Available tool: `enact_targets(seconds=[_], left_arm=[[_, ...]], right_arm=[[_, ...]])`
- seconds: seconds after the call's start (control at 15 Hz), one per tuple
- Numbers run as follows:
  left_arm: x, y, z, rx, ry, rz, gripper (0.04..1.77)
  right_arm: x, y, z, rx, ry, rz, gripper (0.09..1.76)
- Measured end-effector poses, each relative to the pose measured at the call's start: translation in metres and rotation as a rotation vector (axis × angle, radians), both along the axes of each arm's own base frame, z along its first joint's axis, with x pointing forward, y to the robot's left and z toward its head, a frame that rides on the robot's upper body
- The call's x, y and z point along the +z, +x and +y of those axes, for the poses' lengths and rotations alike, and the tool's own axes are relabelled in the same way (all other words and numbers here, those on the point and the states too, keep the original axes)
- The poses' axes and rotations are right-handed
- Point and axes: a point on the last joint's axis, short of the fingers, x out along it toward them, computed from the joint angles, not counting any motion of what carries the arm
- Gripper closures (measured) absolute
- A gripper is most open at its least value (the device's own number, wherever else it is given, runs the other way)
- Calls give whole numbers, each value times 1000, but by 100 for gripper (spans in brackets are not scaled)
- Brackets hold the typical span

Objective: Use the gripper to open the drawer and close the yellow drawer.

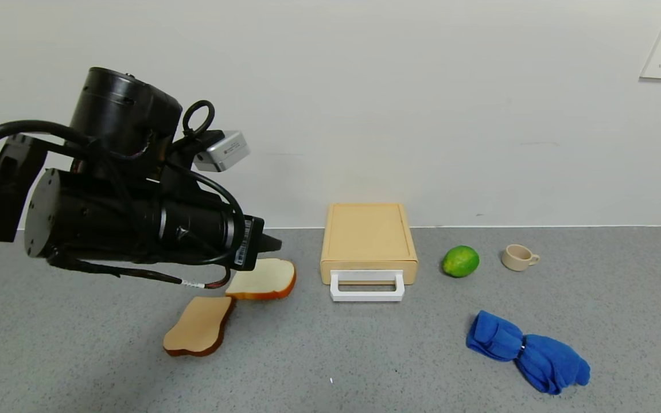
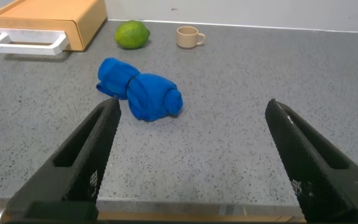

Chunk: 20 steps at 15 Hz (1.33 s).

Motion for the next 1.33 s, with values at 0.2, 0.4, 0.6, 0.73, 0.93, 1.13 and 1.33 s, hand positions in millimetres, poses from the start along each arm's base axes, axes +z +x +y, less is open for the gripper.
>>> enact_targets(seconds=[0.2,0.4,0.6,0.73,0.93,1.13,1.33], left_arm=[[-7,-13,12,-26,15,-37,100],[-11,-28,28,-25,5,-128,72],[-12,-52,49,1,5,-222,52],[-12,-74,66,31,22,-272,42],[-12,-109,87,83,21,-334,32],[-15,-146,103,135,12,-408,25],[-21,-177,116,233,26,-481,20]], right_arm=[[0,0,0,0,0,0,14],[0,0,0,0,0,0,14],[0,0,0,0,0,0,14],[0,0,0,0,1,0,14],[0,0,0,0,0,0,14],[0,0,0,0,0,0,14],[0,0,0,0,0,0,14]])
